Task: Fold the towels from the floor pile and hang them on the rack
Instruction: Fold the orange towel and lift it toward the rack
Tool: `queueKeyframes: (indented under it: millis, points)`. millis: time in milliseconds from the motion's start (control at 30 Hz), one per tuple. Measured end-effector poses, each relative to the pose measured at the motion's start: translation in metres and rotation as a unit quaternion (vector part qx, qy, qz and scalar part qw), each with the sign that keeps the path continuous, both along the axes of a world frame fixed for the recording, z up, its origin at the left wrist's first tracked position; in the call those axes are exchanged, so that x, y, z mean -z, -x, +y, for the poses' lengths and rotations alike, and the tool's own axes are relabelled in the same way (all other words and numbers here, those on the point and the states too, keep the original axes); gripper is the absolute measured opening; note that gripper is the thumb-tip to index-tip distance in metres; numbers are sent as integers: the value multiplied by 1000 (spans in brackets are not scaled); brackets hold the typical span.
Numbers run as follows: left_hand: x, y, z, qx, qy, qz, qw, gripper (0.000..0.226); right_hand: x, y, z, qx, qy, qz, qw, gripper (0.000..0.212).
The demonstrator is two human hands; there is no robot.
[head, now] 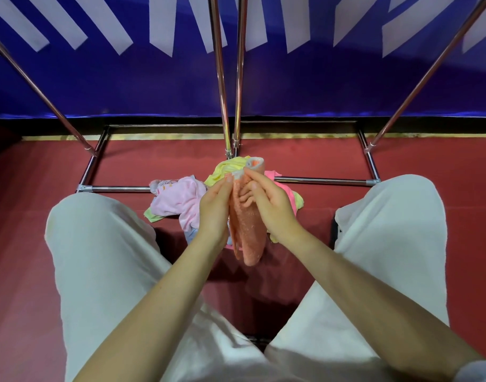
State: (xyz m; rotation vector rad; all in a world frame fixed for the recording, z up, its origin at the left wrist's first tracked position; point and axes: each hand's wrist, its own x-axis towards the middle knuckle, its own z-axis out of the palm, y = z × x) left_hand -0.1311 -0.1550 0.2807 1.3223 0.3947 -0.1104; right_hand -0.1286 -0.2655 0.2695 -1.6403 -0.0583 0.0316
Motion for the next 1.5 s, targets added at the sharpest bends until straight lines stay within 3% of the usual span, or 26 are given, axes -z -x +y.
queueKeyframes:
  millis: [200, 300, 367, 533, 733, 933, 1233, 1367, 1500]
  points:
    - [0, 1, -7, 25, -9, 0, 1000, 29, 5, -8, -15, 48, 180, -98, 978, 40]
    - [0, 2, -8, 46, -24, -24, 998, 25, 4, -14, -25, 34, 225, -110, 967, 48]
    - [-1, 2, -8, 44, -41, -40, 997, 23, 3, -15, -29, 4, 231, -85, 969, 43]
    - [7, 4, -7, 41, -98, -100, 989, 22, 4, -11, -28, 3, 195, -34, 980, 4]
    - [14, 5, -1, 53, -123, -145, 980, 27, -9, -5, -33, -16, 93, -35, 995, 11]
    - [32, 9, 0, 167, -140, -119, 969, 22, -24, -9, -55, 2, -89, 10, 996, 7]
    - [51, 14, -2, 222, -213, -142, 941, 17, -22, -9, -86, 52, -113, 16, 992, 8]
    - [40, 16, 0, 200, -275, -194, 920, 25, -25, -7, -89, 77, -139, 27, 987, 27]
    - [30, 14, 12, 230, -320, -258, 882, 39, -22, -6, -94, 95, -185, 53, 977, 29]
